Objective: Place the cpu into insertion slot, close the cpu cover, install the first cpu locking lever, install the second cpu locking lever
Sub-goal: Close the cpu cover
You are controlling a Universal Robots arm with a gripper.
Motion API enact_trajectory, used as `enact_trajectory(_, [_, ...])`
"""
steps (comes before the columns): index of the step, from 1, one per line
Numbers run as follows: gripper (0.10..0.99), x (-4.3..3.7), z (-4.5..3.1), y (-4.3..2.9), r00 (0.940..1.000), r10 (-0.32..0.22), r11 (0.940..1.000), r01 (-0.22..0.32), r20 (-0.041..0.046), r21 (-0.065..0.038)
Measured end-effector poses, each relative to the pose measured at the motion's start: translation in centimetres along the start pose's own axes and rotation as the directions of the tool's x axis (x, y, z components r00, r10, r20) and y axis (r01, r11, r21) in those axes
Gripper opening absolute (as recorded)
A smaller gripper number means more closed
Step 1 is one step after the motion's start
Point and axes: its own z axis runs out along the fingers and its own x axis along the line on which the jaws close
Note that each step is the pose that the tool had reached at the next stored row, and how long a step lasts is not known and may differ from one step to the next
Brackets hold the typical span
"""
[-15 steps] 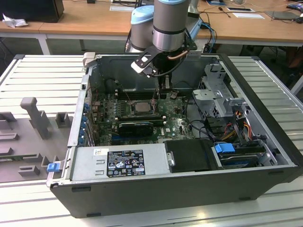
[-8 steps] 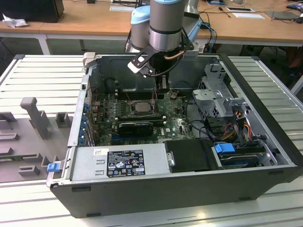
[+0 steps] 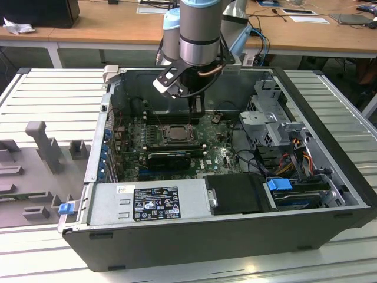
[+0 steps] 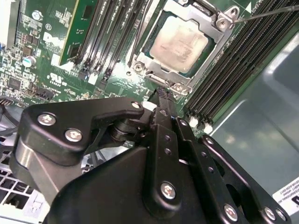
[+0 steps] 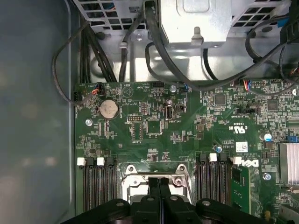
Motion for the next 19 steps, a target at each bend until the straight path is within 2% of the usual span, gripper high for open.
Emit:
enact_trajectory(12, [0.106, -0.02, 0.21, -0.65, 1.0000, -0.001, 1.0000, 0.001, -0.0007, 0.000])
enact_trajectory(19, [0.106, -0.09, 0.92, -2.04, 1.0000, -0.003, 1.0000, 0.003, -0.0004, 0.001])
